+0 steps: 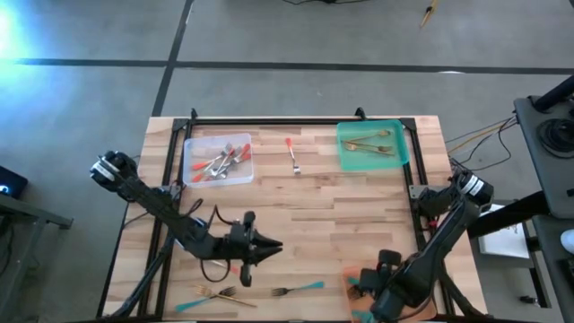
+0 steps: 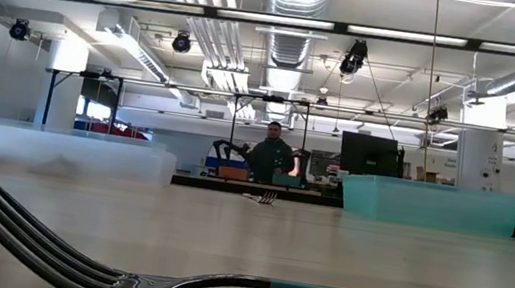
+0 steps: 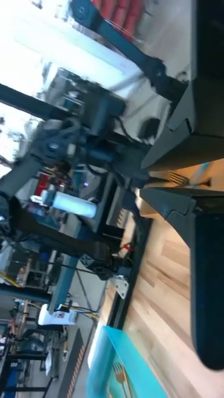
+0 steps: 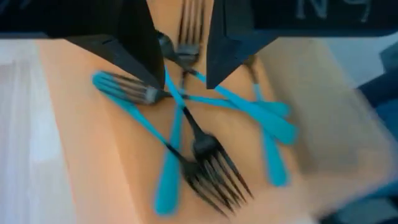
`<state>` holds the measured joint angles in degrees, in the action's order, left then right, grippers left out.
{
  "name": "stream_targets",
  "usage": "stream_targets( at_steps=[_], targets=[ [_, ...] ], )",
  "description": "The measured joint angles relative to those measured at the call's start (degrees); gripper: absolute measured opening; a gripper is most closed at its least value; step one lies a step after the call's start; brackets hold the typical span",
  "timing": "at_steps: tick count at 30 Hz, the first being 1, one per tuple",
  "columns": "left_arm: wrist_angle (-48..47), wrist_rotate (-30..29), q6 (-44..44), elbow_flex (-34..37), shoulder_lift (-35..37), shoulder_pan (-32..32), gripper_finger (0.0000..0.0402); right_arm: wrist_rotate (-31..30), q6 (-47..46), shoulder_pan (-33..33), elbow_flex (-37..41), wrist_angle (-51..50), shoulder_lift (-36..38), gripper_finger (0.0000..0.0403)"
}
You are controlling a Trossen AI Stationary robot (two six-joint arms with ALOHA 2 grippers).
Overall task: Sort silverware by color (type)
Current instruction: Put the blue fork into the orange bin
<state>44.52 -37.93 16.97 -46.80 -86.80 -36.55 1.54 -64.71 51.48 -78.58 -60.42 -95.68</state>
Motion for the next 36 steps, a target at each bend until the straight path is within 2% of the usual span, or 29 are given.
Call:
stream_targets(
  at_steps=[4,7,12,15,21,27,36],
  targets=[
    [-6.9,0.1,0.3,-3.2,-0.3,-0.5,0.0037,-5.0,6.4,-0.5,-2.6,6.4,0.0,0.0122],
    [-8.6,0.0,0.4,-4.8,-0.3,-1.0,0.0037,-8.6,13.6,-1.9,-3.3,13.4,-0.2,0.0124],
    [-8.6,-0.2,-1.7,-6.5,-0.3,-1.5,0.0037,-10.5,28.6,-6.1,-3.7,22.1,-2.9,0.0118],
    [-8.8,-0.2,-1.5,-6.8,-0.3,-1.6,0.0037,-10.8,34.9,-9.4,-3.6,23.5,-5.0,0.0114],
    [-9.2,-0.2,-0.9,-6.4,-0.3,-2.2,0.0037,-10.5,42.3,-14.2,-3.6,27.8,-9.5,0.0109],
    [-9.1,-0.2,-0.9,-6.4,-0.3,-2.1,0.0037,-8.5,51.3,-15.8,-3.6,41.3,-16.1,0.0111],
    [-9.7,-0.2,-1.7,-6.4,-0.2,-2.2,0.0037,-8.6,53.4,-18.3,-3.6,48.4,-22.7,0.0103]
  ],
)
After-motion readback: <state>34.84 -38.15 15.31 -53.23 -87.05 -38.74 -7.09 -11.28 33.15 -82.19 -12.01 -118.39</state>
